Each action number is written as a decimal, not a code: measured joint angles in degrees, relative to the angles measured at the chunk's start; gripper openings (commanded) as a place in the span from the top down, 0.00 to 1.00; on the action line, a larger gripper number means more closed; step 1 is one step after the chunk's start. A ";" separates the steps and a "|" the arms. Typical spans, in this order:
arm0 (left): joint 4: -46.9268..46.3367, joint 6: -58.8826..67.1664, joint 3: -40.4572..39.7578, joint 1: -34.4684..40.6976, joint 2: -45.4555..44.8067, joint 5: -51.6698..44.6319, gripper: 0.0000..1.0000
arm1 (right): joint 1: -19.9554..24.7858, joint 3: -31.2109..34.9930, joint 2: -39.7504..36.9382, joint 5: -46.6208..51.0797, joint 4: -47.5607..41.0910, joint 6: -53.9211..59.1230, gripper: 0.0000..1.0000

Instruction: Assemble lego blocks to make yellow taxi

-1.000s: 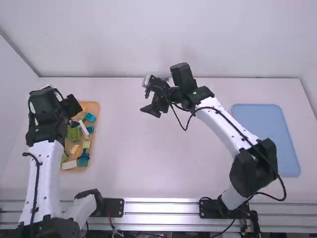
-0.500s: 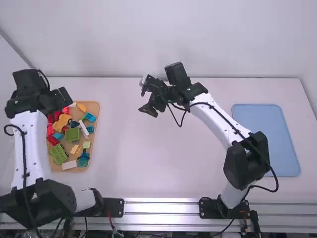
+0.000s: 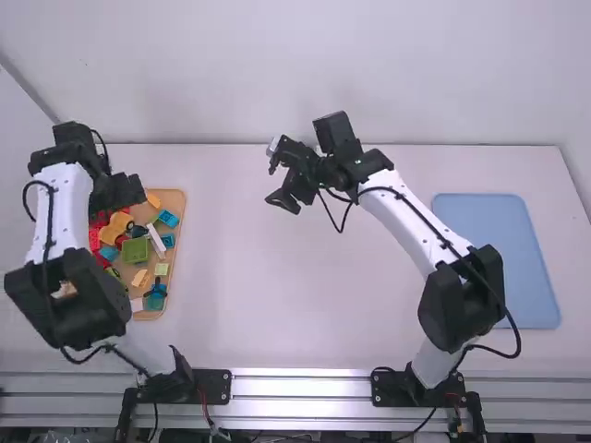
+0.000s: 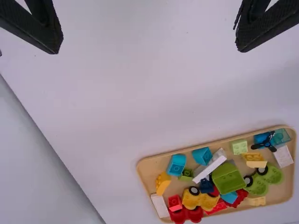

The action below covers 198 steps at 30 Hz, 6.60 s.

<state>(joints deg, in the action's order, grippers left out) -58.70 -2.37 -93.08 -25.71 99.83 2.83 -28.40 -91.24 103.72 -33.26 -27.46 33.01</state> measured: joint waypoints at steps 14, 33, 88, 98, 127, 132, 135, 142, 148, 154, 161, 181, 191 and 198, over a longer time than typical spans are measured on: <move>2.25 -0.39 0.48 -0.57 0.02 8.98 0.01 | 0.02 0.00 0.00 0.57 0.24 0.17 0.01; -9.97 14.62 -19.85 -14.34 11.41 -4.39 0.01 | 0.02 0.00 0.00 0.66 0.33 0.55 0.01; 2.60 59.45 -15.56 -13.11 33.14 -3.52 0.32 | 0.02 0.00 0.00 0.68 1.79 0.24 0.01; 6.64 59.19 -12.90 -13.11 33.14 -3.67 0.32 | 0.02 0.00 0.00 0.68 1.73 0.39 0.01; -0.52 47.15 -17.88 -11.78 20.81 -5.88 0.78 | 0.02 0.00 -0.02 2.40 1.55 0.52 0.01; 3.02 50.27 -8.94 -4.66 6.73 -5.90 0.79 | 0.02 0.00 -0.42 6.82 1.09 -2.58 0.02; 0.20 56.57 -0.98 5.77 0.76 -6.56 0.76 | 0.02 0.00 -2.23 10.25 -1.29 -2.86 0.01; -0.13 62.99 8.48 27.36 1.95 -4.61 0.78 | 1.07 0.11 -9.99 13.90 -6.38 -2.95 0.02; 5.20 57.27 11.13 38.73 1.95 -4.90 0.92 | 5.55 6.64 -18.38 7.58 -5.75 -0.15 0.01; 13.77 51.60 19.85 46.86 1.95 -8.87 0.96 | 11.41 16.20 -25.44 -5.68 -4.72 5.38 0.01; 22.01 50.45 27.19 55.74 1.95 -9.03 0.88 | 17.22 20.37 -27.98 -15.72 -1.38 6.84 0.01; 25.99 50.31 26.97 59.36 10.01 -5.53 0.01 | 17.31 21.35 -26.25 -22.14 -1.40 8.98 0.01; 25.29 48.11 26.97 57.29 7.63 -2.32 0.01 | 17.35 21.35 -23.56 -21.66 2.71 9.25 0.01; 25.55 40.94 26.97 42.40 -10.45 -4.79 0.01 | 14.14 21.35 -21.42 -21.59 10.29 6.43 0.01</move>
<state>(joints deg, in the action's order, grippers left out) -33.15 38.57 -66.11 16.69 89.38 -1.96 -14.26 -69.89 82.30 -54.85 -17.17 39.44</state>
